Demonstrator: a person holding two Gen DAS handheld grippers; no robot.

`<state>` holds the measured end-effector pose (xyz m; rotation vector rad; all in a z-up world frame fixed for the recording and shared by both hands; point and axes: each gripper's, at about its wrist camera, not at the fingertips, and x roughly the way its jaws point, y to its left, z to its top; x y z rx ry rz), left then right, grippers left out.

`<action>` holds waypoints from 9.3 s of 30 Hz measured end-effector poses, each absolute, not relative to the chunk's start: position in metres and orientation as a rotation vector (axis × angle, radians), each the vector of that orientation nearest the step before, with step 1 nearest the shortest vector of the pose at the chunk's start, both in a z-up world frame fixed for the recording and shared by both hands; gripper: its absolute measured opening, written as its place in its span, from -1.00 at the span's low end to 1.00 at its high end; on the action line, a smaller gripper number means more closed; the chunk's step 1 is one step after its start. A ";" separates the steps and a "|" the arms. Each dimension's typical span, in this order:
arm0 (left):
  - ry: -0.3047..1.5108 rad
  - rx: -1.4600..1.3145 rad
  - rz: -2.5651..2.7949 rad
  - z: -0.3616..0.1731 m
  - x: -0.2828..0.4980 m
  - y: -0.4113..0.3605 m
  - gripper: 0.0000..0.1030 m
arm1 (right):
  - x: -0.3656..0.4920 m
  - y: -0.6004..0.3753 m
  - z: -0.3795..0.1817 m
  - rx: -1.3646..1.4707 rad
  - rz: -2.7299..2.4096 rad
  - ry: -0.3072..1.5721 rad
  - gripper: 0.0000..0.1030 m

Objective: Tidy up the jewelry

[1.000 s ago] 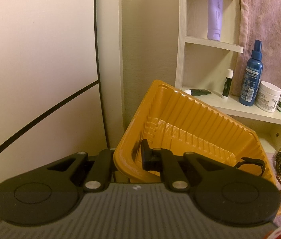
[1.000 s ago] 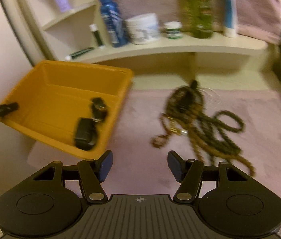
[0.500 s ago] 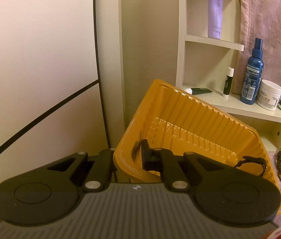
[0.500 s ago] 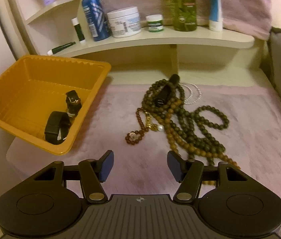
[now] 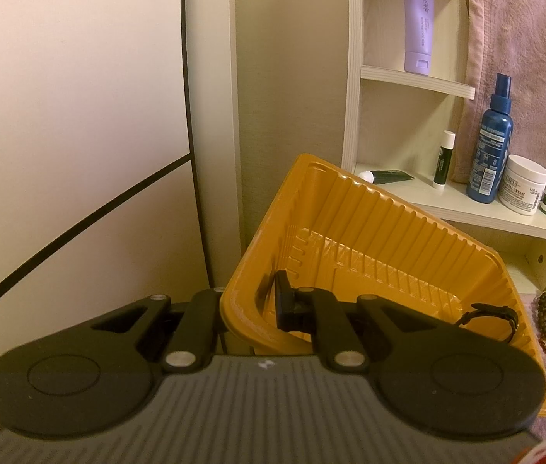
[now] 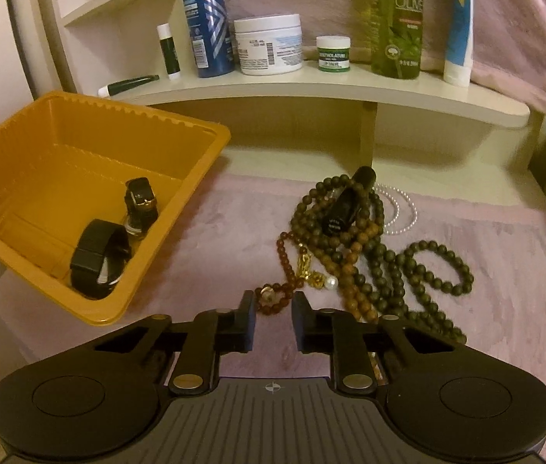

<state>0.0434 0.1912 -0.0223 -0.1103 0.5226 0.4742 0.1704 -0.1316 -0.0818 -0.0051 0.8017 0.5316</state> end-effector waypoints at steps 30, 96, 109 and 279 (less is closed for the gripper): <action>0.524 -0.114 0.474 -0.022 0.044 0.192 -0.81 | 0.164 -0.121 -0.078 -0.113 0.581 0.707 -0.91; 0.531 -0.120 0.469 -0.023 0.045 0.194 -0.81 | 0.162 -0.163 -0.072 0.188 0.554 0.826 -0.22; 0.532 -0.118 0.467 -0.023 0.045 0.194 -0.81 | 0.187 -0.137 -0.090 0.192 0.526 0.849 -0.22; 0.520 -0.158 0.445 -0.023 0.038 0.195 -0.81 | 0.146 0.000 -0.021 -0.031 0.942 0.611 -0.84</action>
